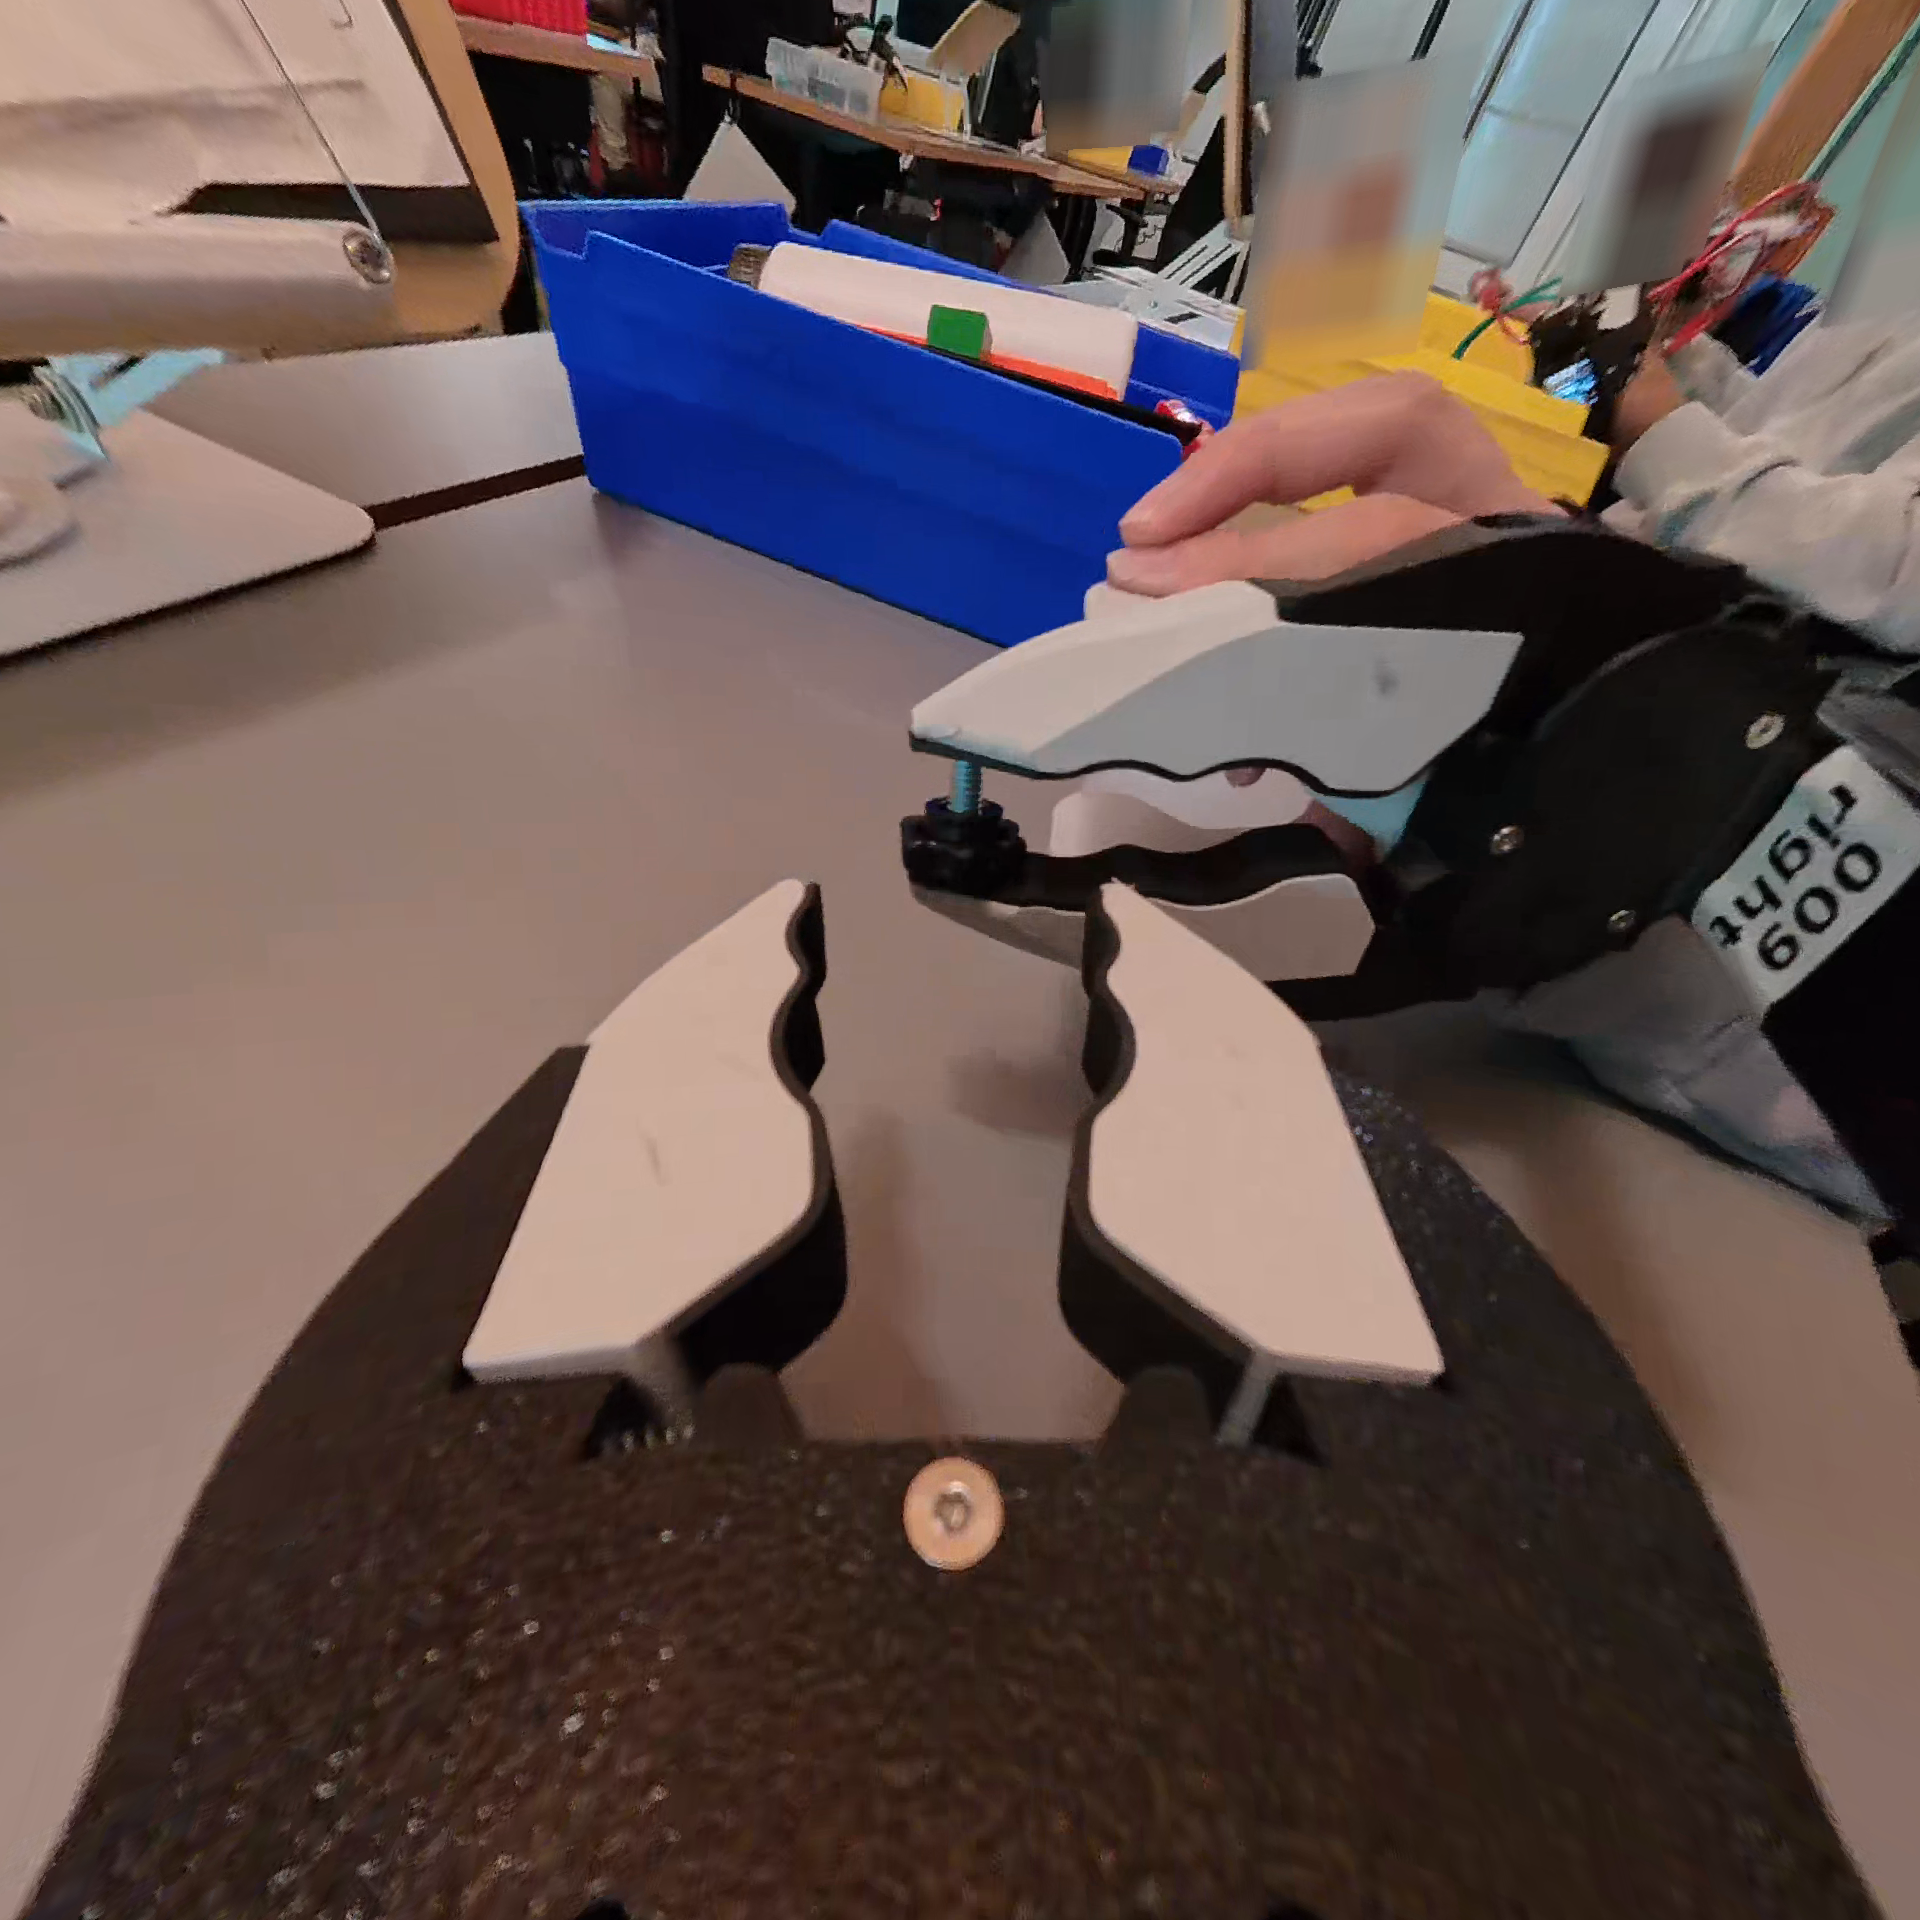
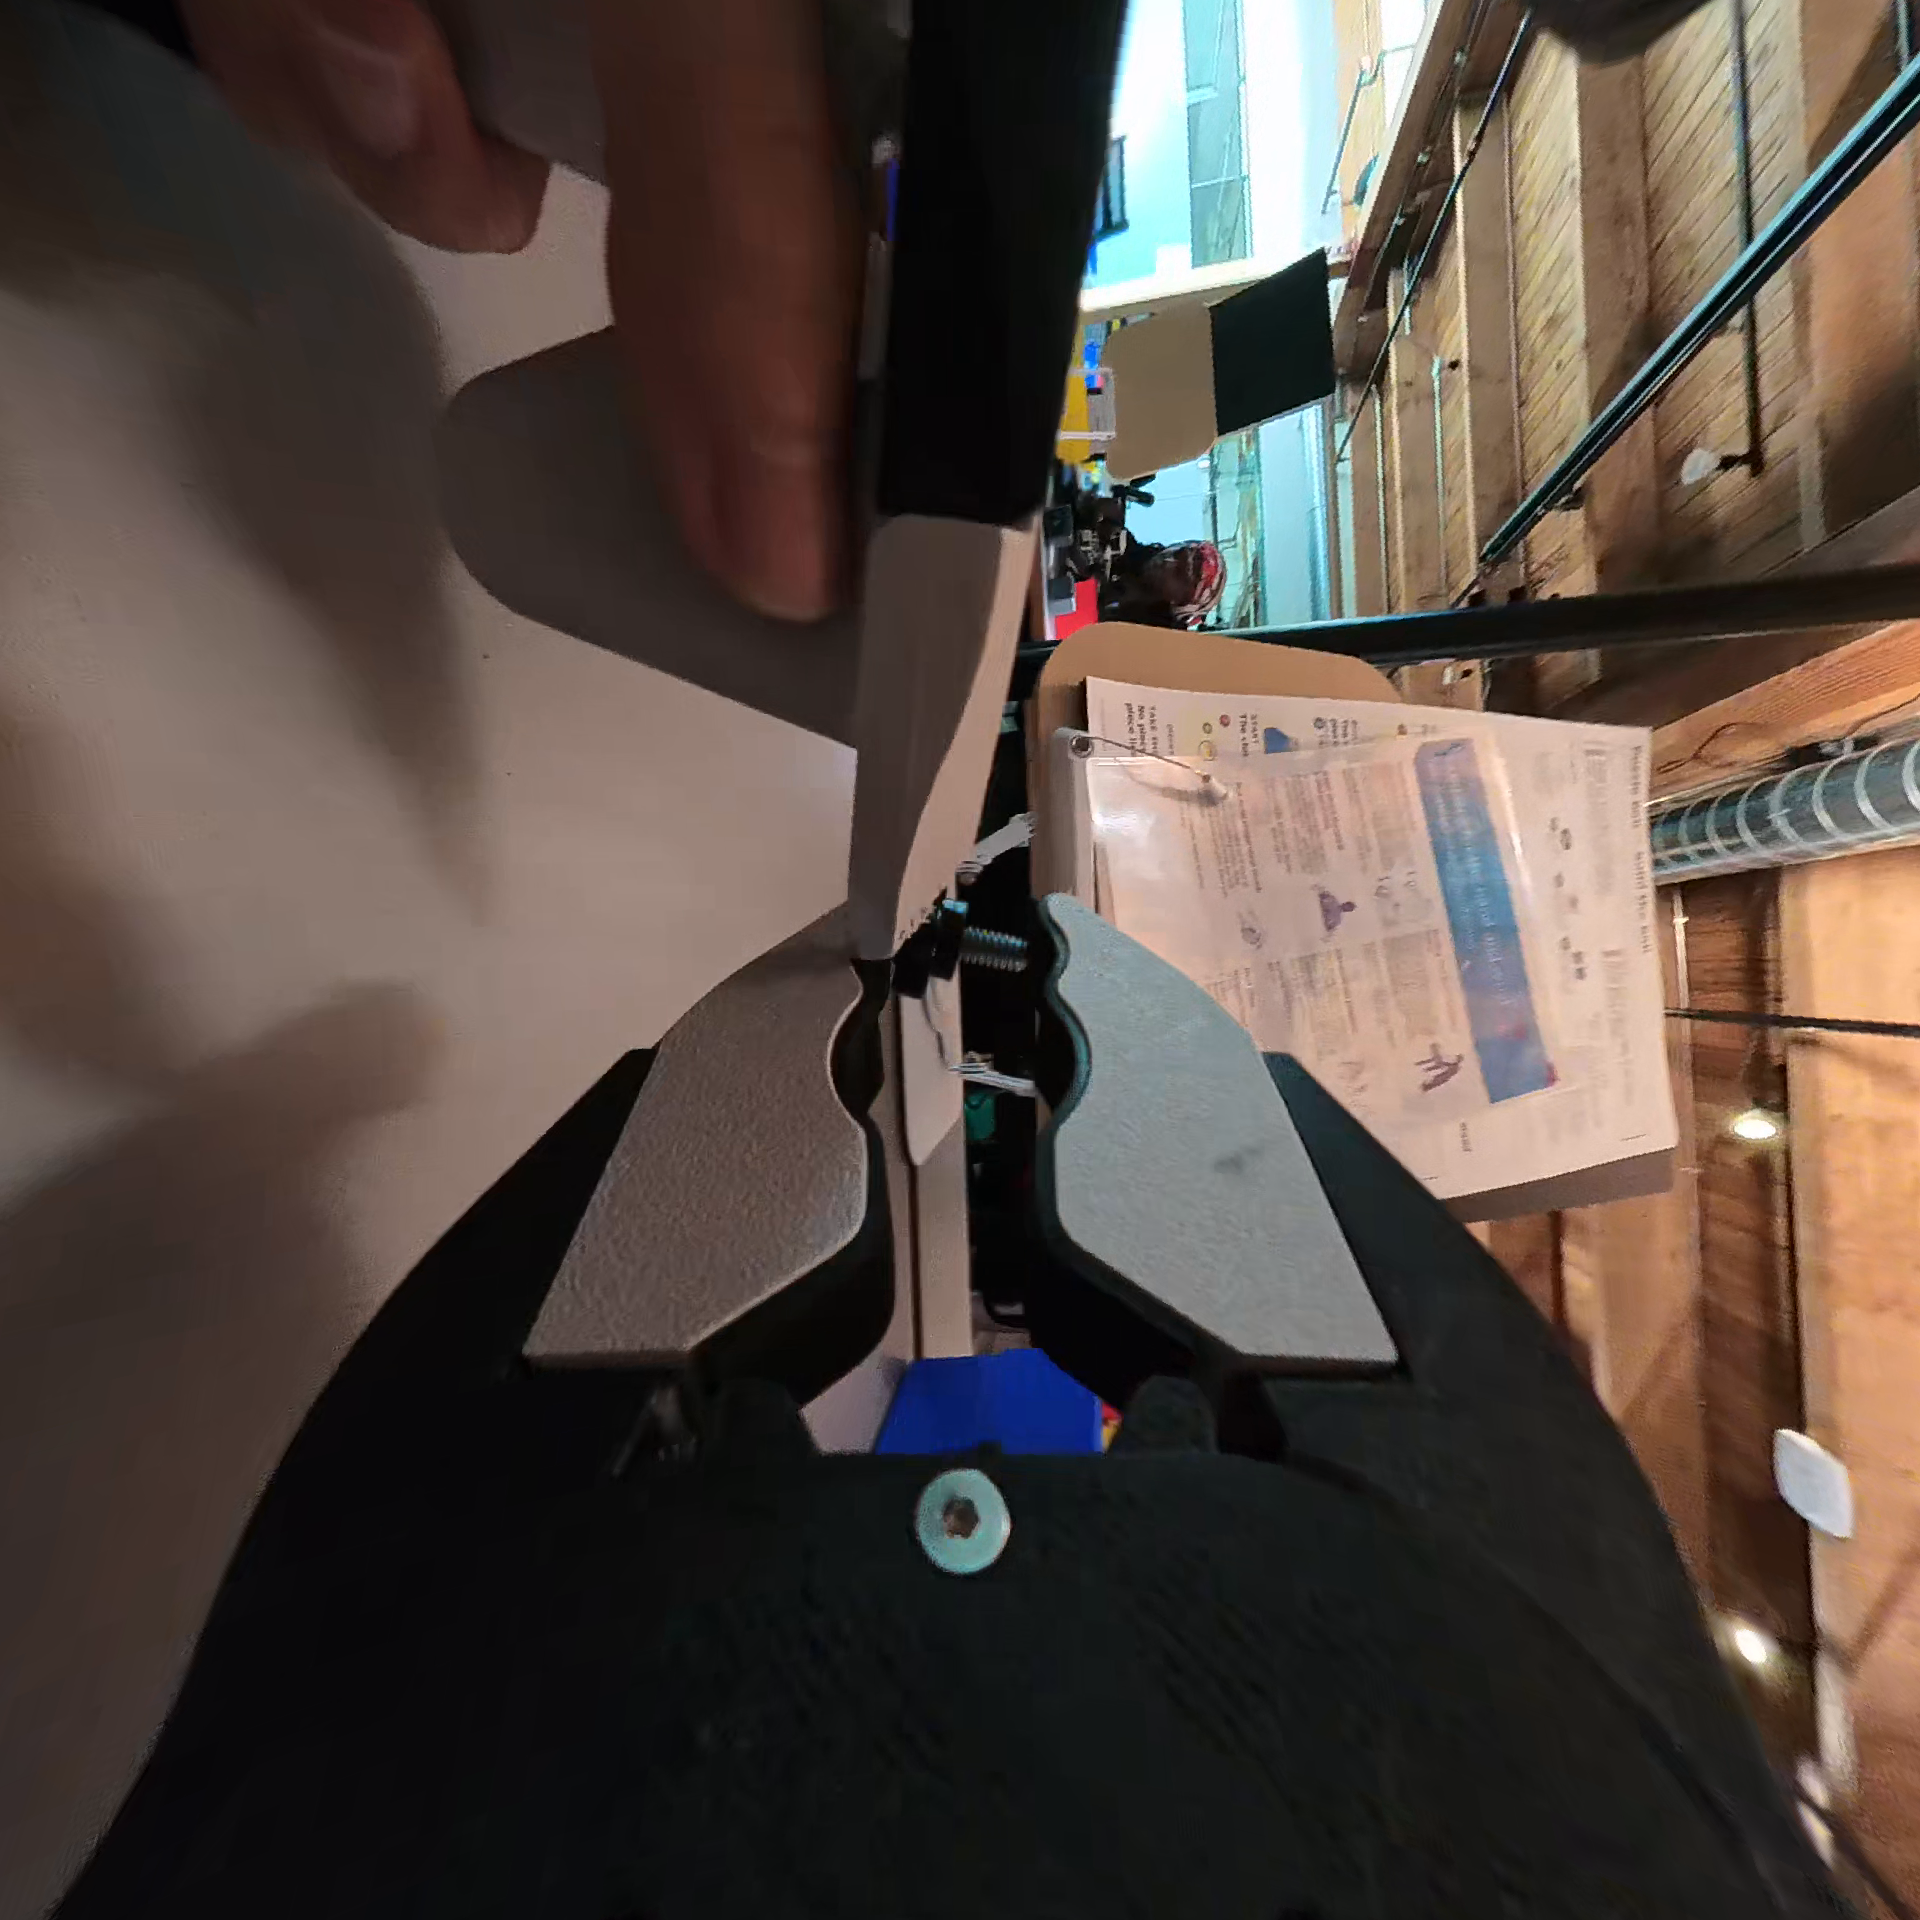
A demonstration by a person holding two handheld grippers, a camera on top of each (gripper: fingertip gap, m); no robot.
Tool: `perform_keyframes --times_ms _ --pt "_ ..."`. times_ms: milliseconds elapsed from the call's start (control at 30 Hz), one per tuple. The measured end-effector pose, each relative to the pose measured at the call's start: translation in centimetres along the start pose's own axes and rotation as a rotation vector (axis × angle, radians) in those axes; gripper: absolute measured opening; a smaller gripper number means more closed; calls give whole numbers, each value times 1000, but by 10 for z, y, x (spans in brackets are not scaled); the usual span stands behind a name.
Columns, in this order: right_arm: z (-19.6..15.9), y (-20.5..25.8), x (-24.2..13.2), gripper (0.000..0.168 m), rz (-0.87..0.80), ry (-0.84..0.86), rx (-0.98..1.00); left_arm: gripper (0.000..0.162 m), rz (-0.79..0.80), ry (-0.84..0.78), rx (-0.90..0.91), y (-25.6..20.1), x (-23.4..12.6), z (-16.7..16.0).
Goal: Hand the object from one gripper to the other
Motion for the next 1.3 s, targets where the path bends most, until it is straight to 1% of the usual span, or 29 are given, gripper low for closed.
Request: perform_keyframes --times_ms 200,233,300,433,500,567,600,667,700,733,800,833,867,900,967,1000,1100,1200,1300 --pt "3 3 -1 25 11 -46 -52 45 -67 -39 -80 2 -2 2" --pt "4 3 -2 25 5 -47 -55 41 -68 -30 -69 2 -3 2" --pt "6 2 -2 25 4 -60 -44 38 -56 5 -26 2 -3 1" --pt "7 3 -2 25 11 -67 -58 25 -63 13 3 0 -1 0" --pt "6 3 -2 25 11 -81 -21 23 -74 12 7 0 -2 0" --pt "2 -1 -4 26 33 -142 109 23 -112 -7 -28 2 -3 0" --pt "-2 -4 -7 31 58 -197 241 23 -131 -21 -42 4 -4 0" --pt "-14 -13 -13 52 158 -336 577 23 -171 -52 -58 10 -8 1" --pt "-21 -19 -14 58 185 -397 748 23 -210 -75 -70 12 -11 2" --pt "-28 -25 -15 60 226 -473 924 23 -255 -103 -83 14 -13 2" --pt "-39 -31 -15 51 355 -639 1257 23 -346 -140 -95 15 -16 4" --pt "-43 -31 -13 49 408 -690 1371 23 -370 -145 -90 14 -17 4" --pt "-43 -30 -12 45 467 -739 1429 23 -383 -138 -74 13 -17 3" --pt "-42 -28 -11 37 504 -767 1448 23 -393 -125 -51 11 -16 3" --pt "-35 -23 -9 30 552 -758 1426 23 -391 -100 -4 7 -15 3" --pt "-32 -21 -7 24 568 -737 1396 23 -395 -91 15 4 -14 3" --pt "-27 -17 -5 14 540 -700 1357 23 -391 -73 60 -1 -12 2" --pt "-30 -15 -3 7 551 -662 1360 22 -376 -74 68 -1 -12 3" --pt "-30 -15 -3 6 559 -665 1363 22 -367 -81 82 -1 -13 4"
Point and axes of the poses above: each gripper's, where its closed fingertips meet, x out along the fingers, z out of its top, y = z × x across the jaws, the point moved 10 cm from there along -x, back along the fingers, and after that the axes turned 1 degree about -x, right-handed, at the moved point
